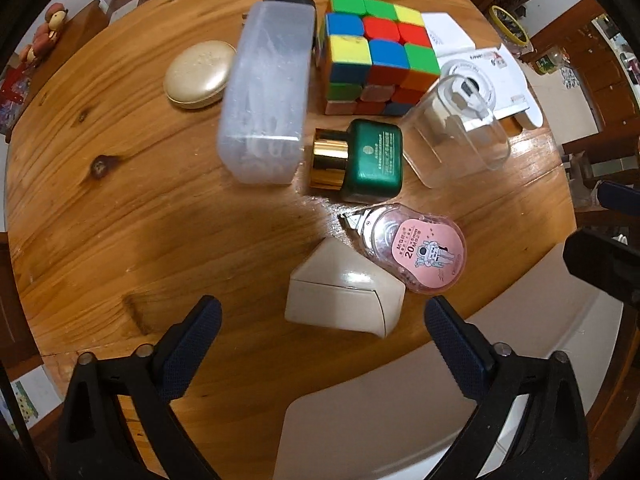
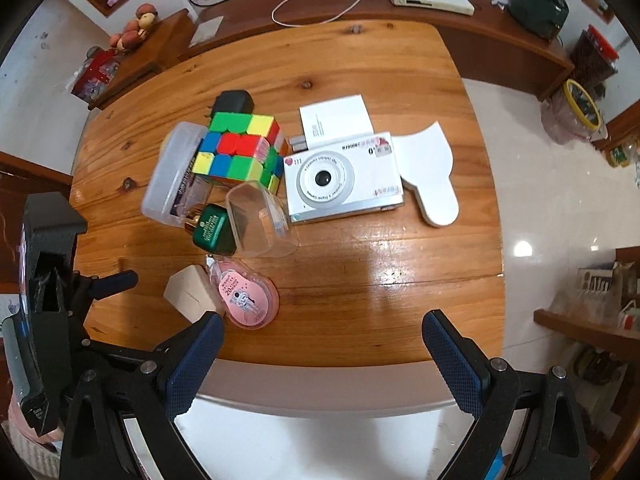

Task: Organize rigid objects
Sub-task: 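Reach the left tool to the beige triangular box while the right tool approaches the pink tape roller, then close the left tool on the beige box while the right tool grasps the pink tape roller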

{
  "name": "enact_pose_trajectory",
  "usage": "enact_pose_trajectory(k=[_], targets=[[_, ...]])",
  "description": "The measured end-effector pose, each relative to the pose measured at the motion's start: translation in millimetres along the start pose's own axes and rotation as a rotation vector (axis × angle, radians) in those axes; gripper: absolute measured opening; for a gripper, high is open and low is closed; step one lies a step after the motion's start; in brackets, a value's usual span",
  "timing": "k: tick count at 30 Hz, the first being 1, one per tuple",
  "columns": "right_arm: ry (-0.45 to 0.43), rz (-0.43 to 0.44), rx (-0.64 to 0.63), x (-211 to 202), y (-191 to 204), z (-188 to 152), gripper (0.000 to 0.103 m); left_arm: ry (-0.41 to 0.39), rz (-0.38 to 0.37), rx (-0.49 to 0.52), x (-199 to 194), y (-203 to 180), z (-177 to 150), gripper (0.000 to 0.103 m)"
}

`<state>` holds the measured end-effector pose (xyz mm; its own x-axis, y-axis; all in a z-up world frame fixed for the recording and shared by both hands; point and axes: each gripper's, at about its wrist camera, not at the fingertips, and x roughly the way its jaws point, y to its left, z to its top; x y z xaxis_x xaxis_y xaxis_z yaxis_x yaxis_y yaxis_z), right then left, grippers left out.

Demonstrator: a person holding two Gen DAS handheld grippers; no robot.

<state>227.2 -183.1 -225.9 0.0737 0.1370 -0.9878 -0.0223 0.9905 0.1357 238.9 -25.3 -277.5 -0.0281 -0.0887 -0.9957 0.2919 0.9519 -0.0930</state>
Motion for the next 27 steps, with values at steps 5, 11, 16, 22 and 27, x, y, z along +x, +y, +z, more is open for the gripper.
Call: enact_pose_trajectory(k=[5,11,16,22,27], targets=[[0.015,0.008,0.005,7,-1,-2,0.1,0.007,0.028,0.017,7,1,-4,0.089],[0.016,0.012,-0.005,11,2,-1,0.1,-0.02,0.012,0.036,6,4,-19,0.075],[0.027,0.013,-0.021,16,6,0,0.1,-0.044,0.019,0.047,8,-1,-21,0.067],[0.055,0.023,-0.047,25,10,1,0.092,-0.088,0.049,0.045,12,-5,-24,0.066],[0.073,0.033,-0.078,32,14,1,0.092,-0.132,0.058,0.04,3,3,-28,0.066]])
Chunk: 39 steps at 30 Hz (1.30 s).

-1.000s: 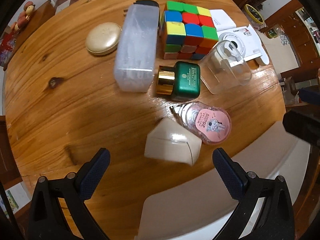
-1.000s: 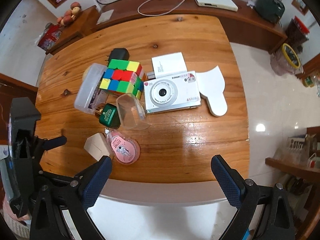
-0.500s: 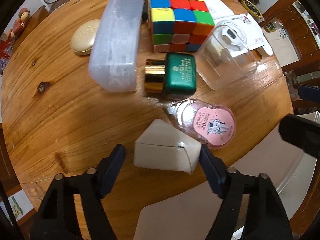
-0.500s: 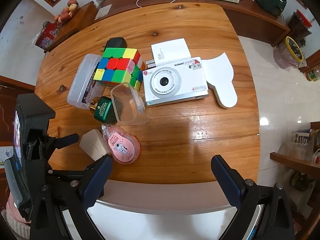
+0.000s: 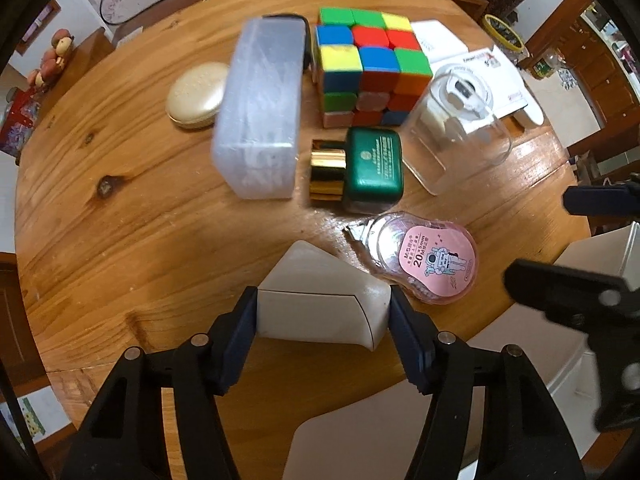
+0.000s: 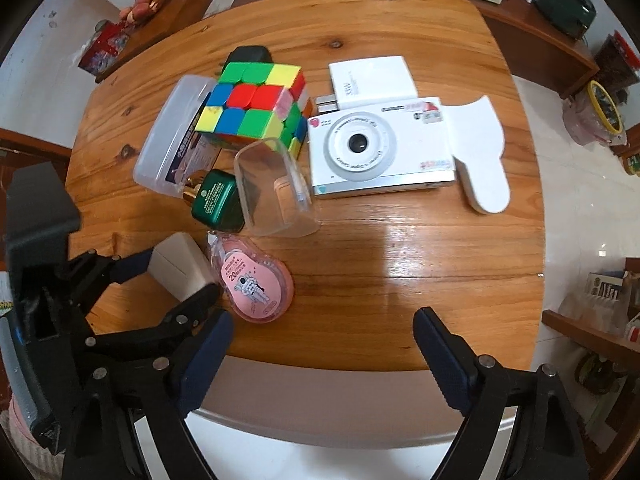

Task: Organize rigid objects
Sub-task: 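Close the left tool on the beige box while the right tool grasps the pink tape roller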

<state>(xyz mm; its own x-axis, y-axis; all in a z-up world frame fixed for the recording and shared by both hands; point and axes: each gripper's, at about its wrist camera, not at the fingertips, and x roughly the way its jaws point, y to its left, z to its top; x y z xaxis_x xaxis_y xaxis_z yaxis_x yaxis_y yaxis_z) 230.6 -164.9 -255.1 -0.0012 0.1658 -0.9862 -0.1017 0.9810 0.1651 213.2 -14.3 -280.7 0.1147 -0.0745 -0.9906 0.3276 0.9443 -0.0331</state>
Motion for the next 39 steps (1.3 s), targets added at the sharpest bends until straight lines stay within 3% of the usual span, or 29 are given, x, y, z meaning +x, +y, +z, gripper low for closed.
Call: enact_pose_trajectory(k=[9,25,29,36,39], targets=[[0.034,-0.001,-0.077,17,23,9,0.092,-0.052,0.05,-0.02,-20,21,-9,0.066],[0.098,-0.032,-0.13,54,50,40,0.092,-0.045,0.064,-0.11,-18,43,-17,0.066],[0.126,-0.067,-0.161,64,60,48,0.083,-0.046,0.063,-0.134,-20,50,-20,0.066],[0.134,-0.129,-0.217,71,77,54,0.08,-0.053,0.074,-0.151,-26,53,-25,0.066],[0.131,-0.18,-0.242,76,95,47,0.073,-0.058,0.081,-0.152,-30,50,-26,0.066]])
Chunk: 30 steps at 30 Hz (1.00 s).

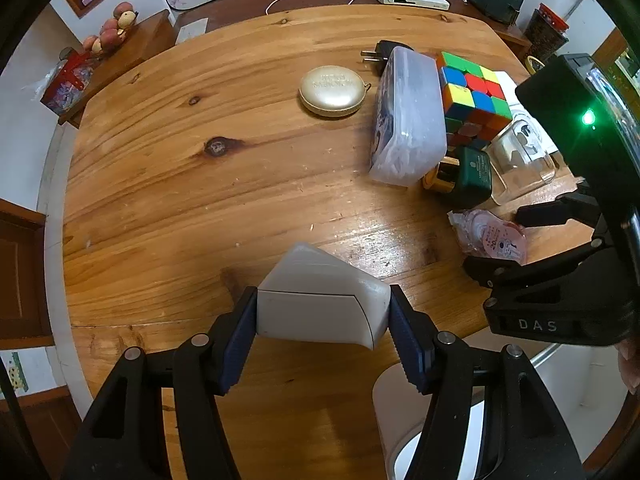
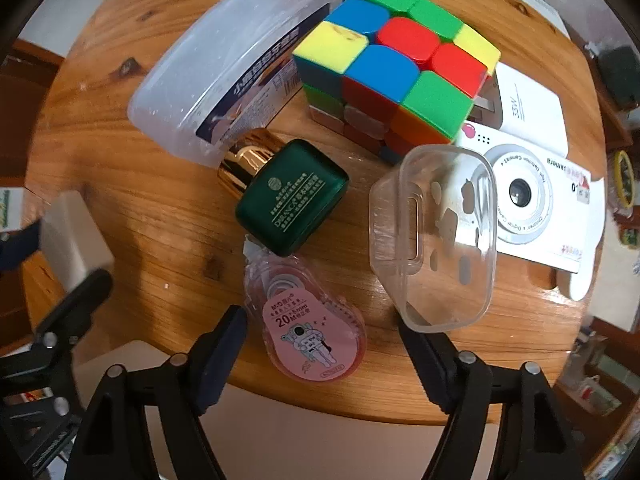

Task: Organize rigid objects
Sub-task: 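Close the left tool on the beige box while the right tool grasps the pink tape roller, then carry both items over the white tray and release them inside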

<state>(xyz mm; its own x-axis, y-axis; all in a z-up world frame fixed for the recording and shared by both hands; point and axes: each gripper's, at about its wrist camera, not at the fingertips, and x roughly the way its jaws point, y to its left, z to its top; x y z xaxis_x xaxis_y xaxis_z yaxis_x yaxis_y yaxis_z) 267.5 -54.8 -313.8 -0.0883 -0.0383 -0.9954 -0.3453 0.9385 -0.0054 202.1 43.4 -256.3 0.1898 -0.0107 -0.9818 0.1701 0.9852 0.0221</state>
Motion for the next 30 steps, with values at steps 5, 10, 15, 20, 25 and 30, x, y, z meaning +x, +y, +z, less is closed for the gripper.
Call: enact_pose_trajectory(k=[5,10,15,20,25,30], targets=[[-0.009,-0.008,-0.013,-3,15,3,0.052,-0.014,0.007,-0.003,-8,-3,-1,0.066],[-0.033,0.0,-0.007,-5,20,1,0.051,-0.03,0.011,-0.009,-18,-2,-2,0.066],[-0.084,0.035,-0.001,-25,7,-31,0.051,-0.056,0.019,-0.017,-34,-2,-1,0.066],[-0.172,0.08,0.006,-63,6,-53,0.051,-0.102,0.026,-0.027,-61,-5,-3,0.066],[-0.27,0.117,0.018,-107,3,-85,0.051,-0.165,0.031,-0.026,-95,-14,-5,0.066],[-0.365,0.138,0.044,-156,-24,-108,0.051,-0.24,0.034,-0.026,-136,-26,-14,0.066]])
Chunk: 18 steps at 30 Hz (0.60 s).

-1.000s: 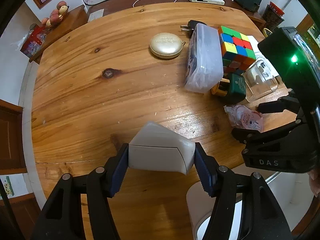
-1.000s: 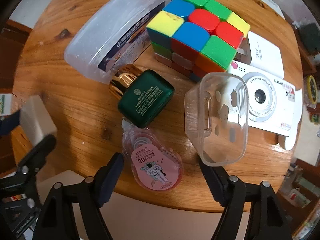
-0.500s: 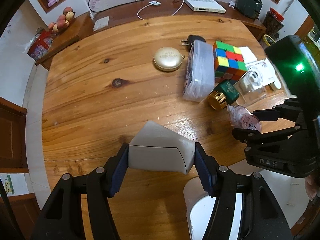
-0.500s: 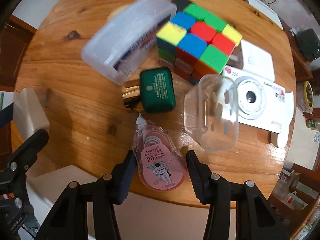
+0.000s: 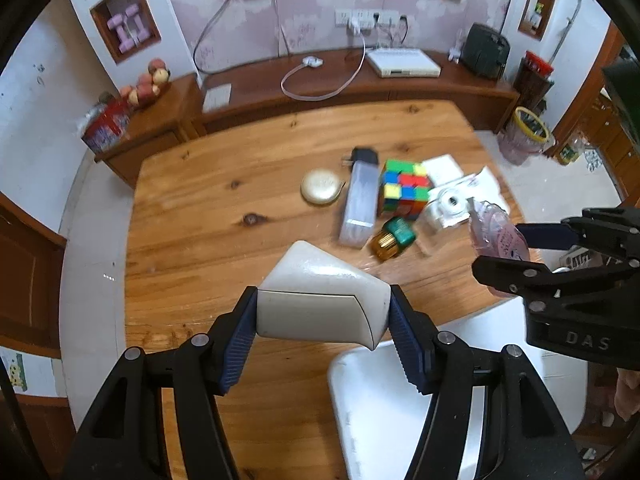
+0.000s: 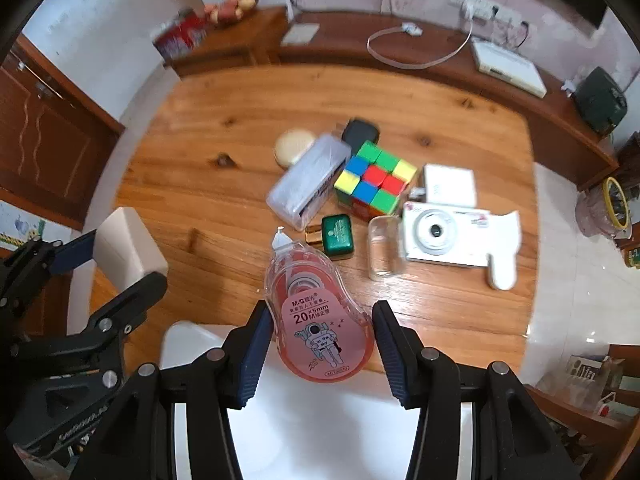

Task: Organize rigid objects
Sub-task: 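Carry both items over the white tray and release them inside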

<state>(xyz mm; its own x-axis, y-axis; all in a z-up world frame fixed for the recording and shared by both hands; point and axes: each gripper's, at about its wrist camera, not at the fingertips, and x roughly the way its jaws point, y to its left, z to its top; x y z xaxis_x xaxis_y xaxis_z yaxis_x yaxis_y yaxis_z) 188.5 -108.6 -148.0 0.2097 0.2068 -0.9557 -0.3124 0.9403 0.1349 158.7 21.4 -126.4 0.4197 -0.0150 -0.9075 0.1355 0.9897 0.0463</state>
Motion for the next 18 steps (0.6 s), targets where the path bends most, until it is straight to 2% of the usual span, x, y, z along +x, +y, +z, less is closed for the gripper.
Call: enact_pose_trajectory(k=[2,9,14,18], targets=[[-0.028,0.007,0.01,-16,-10,-1,0.051,-0.03,-0.001,0.002,-18,-6,-3,0.066],[-0.088,0.025,0.038,-62,-25,-46,0.051,-0.074,-0.029,0.021,-58,-31,-20,0.066],[-0.062,0.025,0.055,-66,-32,-91,0.051,-0.019,-0.074,0.052,-56,-57,-50,0.066],[0.007,0.016,0.1,-48,-41,-127,0.051,0.079,-0.143,0.053,-32,-73,-82,0.066]])
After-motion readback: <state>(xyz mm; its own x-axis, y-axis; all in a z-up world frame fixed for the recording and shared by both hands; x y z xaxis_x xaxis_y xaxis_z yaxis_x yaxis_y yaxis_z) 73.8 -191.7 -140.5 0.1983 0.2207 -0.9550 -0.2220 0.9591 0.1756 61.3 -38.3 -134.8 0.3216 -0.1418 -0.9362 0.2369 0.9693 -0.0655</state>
